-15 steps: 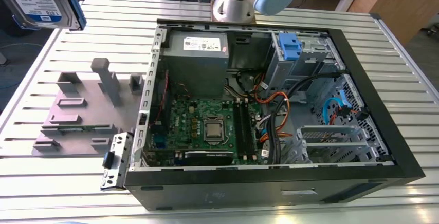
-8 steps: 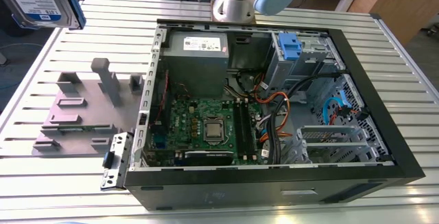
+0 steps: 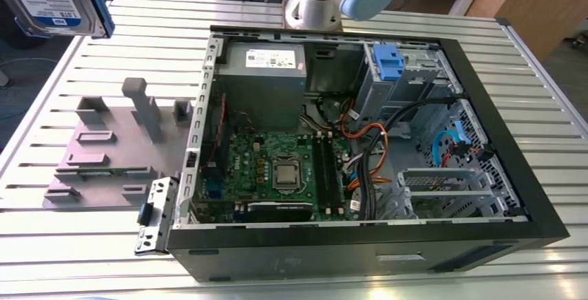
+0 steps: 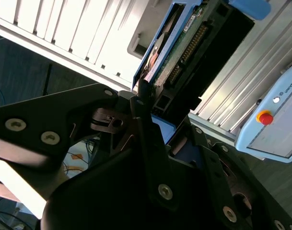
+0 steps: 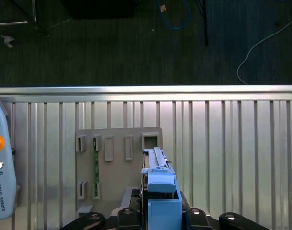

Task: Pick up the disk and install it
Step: 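Pick up the disk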

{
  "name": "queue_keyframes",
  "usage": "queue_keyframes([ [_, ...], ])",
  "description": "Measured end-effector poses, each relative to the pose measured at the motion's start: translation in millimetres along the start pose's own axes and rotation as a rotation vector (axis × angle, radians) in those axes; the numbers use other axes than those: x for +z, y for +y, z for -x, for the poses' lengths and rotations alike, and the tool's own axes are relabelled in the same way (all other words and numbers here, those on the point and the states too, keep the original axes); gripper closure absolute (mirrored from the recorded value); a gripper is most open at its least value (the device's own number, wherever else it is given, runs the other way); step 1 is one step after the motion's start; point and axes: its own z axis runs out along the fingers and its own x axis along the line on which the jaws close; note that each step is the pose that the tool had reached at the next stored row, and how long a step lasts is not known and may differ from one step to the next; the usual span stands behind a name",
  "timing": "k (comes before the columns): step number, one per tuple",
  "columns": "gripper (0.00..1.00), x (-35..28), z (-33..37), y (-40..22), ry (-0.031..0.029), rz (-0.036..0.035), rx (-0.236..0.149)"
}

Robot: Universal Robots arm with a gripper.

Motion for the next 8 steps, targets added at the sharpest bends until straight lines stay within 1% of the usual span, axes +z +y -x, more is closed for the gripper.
queue_keyframes([
  [8, 0.63, -2.1, 0.0, 0.0, 0.0000, 0.0000, 0.000],
])
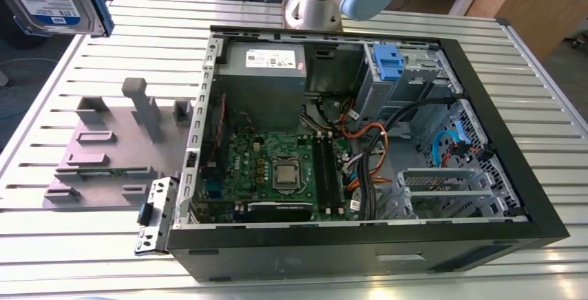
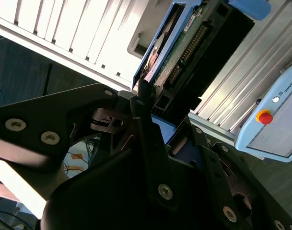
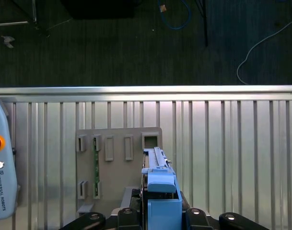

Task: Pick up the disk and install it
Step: 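Pick up the disk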

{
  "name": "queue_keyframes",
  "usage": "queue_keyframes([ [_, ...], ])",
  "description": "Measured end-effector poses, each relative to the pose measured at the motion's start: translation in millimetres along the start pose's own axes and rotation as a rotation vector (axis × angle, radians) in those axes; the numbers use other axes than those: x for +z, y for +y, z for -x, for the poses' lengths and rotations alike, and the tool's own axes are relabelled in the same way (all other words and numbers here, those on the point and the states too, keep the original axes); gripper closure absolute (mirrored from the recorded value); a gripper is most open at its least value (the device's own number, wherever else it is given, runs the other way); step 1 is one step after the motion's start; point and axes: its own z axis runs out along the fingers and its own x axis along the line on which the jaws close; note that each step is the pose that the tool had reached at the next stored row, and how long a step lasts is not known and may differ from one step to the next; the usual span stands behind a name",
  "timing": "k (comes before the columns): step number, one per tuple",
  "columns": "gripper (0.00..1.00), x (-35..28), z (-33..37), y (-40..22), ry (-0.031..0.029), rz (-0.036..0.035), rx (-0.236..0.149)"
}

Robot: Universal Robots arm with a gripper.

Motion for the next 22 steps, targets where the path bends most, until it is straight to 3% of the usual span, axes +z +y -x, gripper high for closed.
queue_keyframes([
  [22, 0.63, -6.4, -0.1, 0.0, 0.0000, 0.0000, 0.000],
])
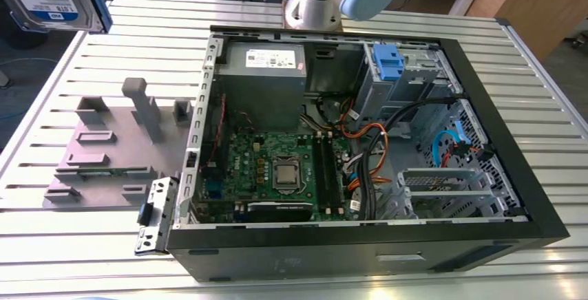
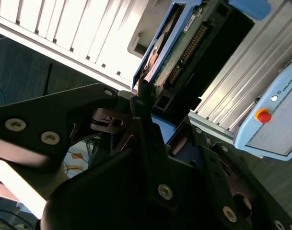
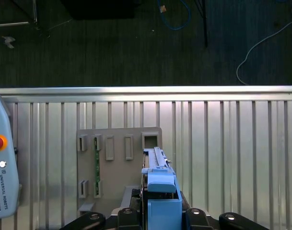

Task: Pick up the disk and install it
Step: 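Pick up the disk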

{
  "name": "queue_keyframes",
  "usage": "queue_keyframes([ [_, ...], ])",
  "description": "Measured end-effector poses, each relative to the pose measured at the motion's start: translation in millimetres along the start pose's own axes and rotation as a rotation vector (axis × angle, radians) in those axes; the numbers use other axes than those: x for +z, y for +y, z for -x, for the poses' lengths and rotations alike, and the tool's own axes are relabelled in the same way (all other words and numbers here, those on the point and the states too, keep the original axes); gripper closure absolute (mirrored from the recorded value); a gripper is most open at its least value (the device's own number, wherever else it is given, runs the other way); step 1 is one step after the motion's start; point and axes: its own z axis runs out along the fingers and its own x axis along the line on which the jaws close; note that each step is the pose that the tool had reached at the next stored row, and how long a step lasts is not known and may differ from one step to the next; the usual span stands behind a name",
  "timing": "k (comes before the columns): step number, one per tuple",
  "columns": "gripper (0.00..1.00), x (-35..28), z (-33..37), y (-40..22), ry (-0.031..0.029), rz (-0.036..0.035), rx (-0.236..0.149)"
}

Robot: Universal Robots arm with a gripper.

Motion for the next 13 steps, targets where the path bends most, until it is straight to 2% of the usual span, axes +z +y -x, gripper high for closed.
queue_keyframes([
  [13, 0.63, -3.5, 0.0, 0.0, -0.0001, 0.0000, 0.000],
])
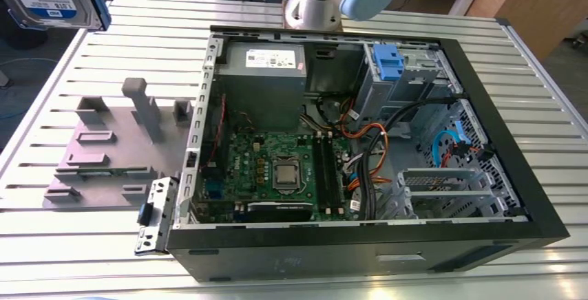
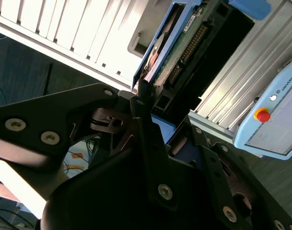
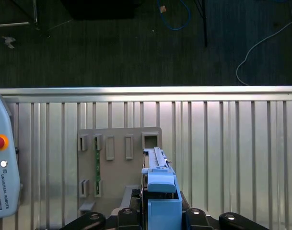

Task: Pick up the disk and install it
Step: 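Pick up the disk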

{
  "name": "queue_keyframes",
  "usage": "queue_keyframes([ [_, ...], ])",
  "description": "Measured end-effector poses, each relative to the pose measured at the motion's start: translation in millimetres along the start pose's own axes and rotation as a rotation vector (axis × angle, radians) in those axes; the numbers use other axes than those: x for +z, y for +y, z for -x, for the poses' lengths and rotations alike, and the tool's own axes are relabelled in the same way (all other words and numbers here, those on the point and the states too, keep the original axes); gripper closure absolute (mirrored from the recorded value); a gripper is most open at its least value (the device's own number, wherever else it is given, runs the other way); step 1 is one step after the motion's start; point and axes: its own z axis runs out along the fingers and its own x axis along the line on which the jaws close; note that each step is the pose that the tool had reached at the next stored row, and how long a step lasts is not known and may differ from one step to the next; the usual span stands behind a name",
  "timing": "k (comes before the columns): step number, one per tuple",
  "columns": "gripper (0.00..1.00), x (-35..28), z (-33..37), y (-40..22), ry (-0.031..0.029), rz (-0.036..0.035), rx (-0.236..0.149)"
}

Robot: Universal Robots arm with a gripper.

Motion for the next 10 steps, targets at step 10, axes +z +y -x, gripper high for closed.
queue_keyframes([
  [10, 0.63, -2.1, 0.0, 0.0, 0.0001, 0.0001, 0.000],
])
